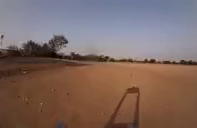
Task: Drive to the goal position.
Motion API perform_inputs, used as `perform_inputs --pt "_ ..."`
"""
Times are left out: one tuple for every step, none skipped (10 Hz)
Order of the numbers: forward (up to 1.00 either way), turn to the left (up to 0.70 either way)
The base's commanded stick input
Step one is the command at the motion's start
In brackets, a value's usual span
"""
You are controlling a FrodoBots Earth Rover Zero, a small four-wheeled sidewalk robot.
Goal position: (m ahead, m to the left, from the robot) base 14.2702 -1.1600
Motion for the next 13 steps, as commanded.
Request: perform_inputs --pt "0.68 0.0" --pt "0.68 0.0" --pt "0.68 0.0" --pt "0.68 0.0" --pt "0.68 0.0" --pt "0.68 0.0" --pt "0.68 0.0" --pt "0.68 0.0" --pt "0.68 0.0" --pt "0.68 0.0" --pt "0.67 0.0" --pt "0.64 0.0" --pt "0.64 0.0"
